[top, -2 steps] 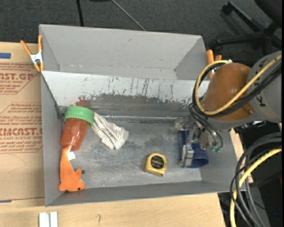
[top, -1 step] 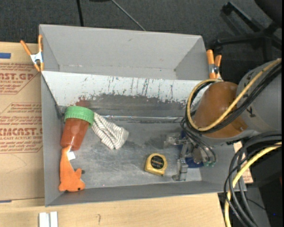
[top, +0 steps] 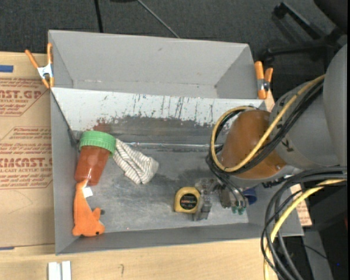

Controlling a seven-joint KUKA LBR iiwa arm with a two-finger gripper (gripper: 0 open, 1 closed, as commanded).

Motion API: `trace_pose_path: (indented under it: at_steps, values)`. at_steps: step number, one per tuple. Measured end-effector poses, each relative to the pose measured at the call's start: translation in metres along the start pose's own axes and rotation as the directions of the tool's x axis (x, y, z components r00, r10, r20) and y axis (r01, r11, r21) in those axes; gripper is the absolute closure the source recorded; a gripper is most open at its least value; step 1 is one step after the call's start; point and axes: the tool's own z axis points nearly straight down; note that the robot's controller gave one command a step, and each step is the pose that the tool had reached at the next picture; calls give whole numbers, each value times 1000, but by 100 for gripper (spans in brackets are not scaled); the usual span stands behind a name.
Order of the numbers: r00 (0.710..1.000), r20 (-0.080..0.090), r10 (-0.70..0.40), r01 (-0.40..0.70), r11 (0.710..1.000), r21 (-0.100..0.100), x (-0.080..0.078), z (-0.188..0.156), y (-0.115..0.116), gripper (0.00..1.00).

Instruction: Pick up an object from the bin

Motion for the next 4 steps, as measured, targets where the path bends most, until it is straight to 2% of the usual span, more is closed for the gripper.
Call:
trace_pose_path:
  at_steps: [1, 2, 3, 4]
  values:
    - [1000, 0, 0, 0, 1000, 0, 0, 0, 0, 100]
    - [999, -2, 32, -32, 999, 0, -10, -31, 10, 100]
    - [999, 3, 41, -41, 999, 0, -11, -49, 13, 100]
    - [996, 1, 94, -94, 996, 0, -20, -46, 38, 100]
